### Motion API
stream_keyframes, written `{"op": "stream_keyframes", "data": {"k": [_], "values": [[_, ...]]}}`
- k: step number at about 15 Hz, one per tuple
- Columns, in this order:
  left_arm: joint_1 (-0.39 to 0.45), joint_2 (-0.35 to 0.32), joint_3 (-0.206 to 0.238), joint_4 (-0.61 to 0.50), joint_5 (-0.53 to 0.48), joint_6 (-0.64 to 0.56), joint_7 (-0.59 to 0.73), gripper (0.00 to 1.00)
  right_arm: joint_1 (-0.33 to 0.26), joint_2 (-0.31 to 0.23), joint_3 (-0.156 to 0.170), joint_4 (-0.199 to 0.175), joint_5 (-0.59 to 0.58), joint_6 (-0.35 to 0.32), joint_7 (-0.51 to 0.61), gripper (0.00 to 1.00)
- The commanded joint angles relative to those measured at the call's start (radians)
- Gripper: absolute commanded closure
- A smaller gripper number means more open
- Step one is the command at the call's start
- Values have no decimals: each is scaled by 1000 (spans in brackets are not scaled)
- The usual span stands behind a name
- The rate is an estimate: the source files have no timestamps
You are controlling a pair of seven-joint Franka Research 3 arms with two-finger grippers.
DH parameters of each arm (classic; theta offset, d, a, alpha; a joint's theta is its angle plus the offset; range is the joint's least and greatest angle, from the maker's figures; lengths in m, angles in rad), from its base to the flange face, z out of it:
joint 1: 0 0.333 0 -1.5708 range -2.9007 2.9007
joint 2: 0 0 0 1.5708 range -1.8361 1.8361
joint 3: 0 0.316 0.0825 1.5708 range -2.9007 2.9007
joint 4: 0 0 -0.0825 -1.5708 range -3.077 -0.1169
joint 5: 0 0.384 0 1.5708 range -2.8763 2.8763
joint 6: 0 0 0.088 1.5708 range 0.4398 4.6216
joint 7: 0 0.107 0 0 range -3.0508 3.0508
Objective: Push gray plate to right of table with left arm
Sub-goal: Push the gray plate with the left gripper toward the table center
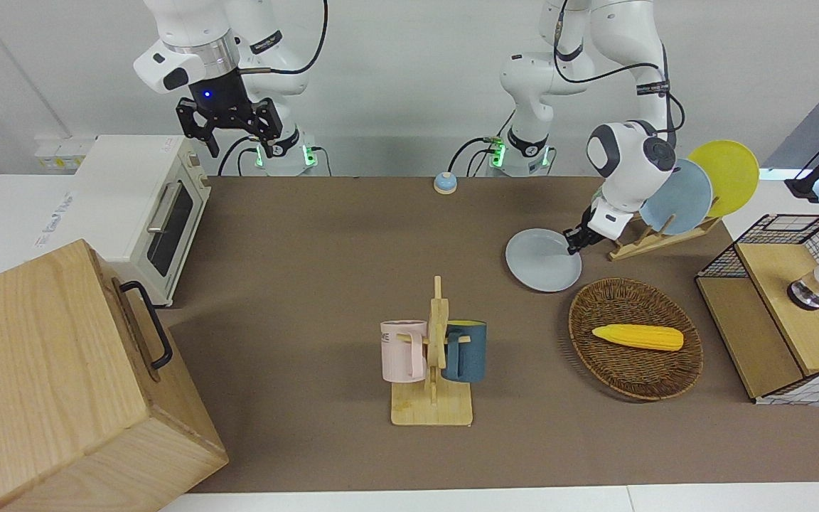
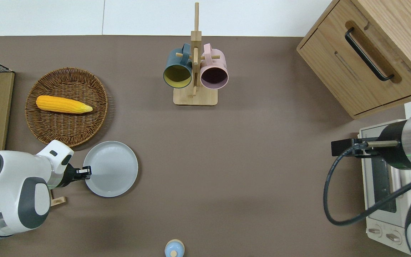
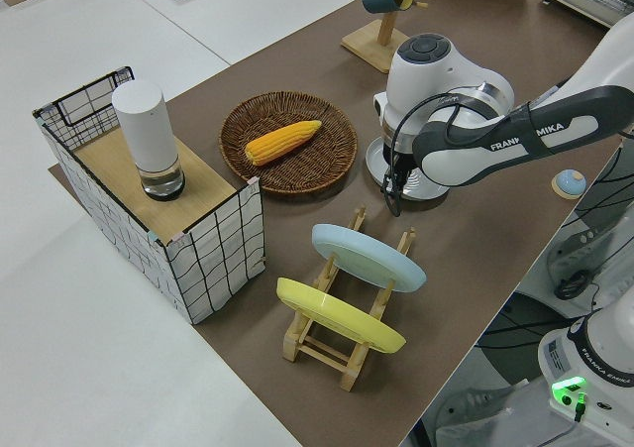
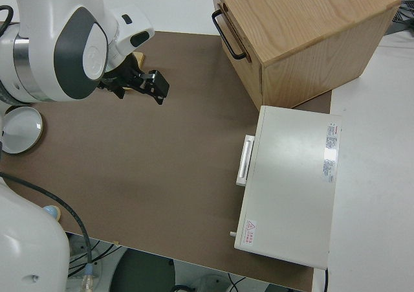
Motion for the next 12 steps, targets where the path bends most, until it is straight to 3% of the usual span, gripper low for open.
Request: {"op": "stream_keyframes", "data": {"k": [1, 6, 12], "values": [[-38, 13, -21, -14, -56, -4, 1, 1000, -24, -27, 15, -27, 21, -1, 10, 5], [-50, 16, -107, -14, -107, 0, -91, 1000, -24, -27, 15, -27, 21, 0, 10, 5], [-79, 21, -237, -13, -124, 51, -318, 1000, -24, -27, 15, -27, 21, 0, 10, 5]]}}
